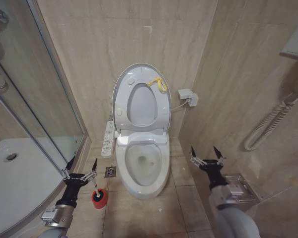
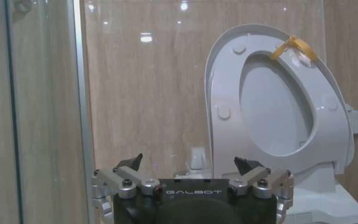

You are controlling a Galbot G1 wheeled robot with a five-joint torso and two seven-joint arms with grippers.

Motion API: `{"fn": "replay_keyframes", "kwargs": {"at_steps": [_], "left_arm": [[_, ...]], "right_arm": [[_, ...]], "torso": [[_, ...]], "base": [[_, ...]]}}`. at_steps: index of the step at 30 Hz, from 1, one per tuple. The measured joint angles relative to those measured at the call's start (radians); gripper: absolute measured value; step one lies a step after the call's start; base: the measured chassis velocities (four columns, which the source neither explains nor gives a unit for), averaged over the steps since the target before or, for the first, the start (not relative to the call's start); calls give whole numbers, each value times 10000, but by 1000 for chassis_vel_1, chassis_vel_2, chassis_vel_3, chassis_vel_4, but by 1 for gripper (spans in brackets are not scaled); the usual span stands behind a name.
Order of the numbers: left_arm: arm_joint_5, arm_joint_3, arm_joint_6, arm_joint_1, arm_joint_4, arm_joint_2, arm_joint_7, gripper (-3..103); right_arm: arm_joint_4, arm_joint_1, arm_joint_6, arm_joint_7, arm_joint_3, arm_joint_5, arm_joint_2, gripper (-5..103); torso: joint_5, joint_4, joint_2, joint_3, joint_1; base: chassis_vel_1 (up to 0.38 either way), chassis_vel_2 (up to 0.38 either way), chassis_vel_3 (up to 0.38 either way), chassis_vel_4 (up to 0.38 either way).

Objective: Open the toilet lid, clean the toilet bowl with a toilet brush, close the toilet lid, and flush.

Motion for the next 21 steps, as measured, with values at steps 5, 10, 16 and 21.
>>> {"fn": "replay_keyframes", "kwargs": {"at_steps": [5,10,16,21], "left_arm": [[0,0,0,0,0,0,0,100],[0,0,0,1,0,0,0,100],[0,0,0,0,0,0,0,100],[0,0,0,0,0,0,0,100]], "right_arm": [[670,-486,-41,-29,-99,-85,364,100],[1144,-1032,-61,-206,-365,-297,616,100],[1393,-1343,6,-300,-683,-671,848,100],[1742,-1668,7,-293,-787,-821,983,100]], "torso": [[0,0,0,0,0],[-1,-1,0,0,0],[0,1,-1,1,1],[-1,0,-1,1,0]], "base": [[0,0,0,0],[0,0,0,0],[0,0,0,0],[0,0,0,0]]}}
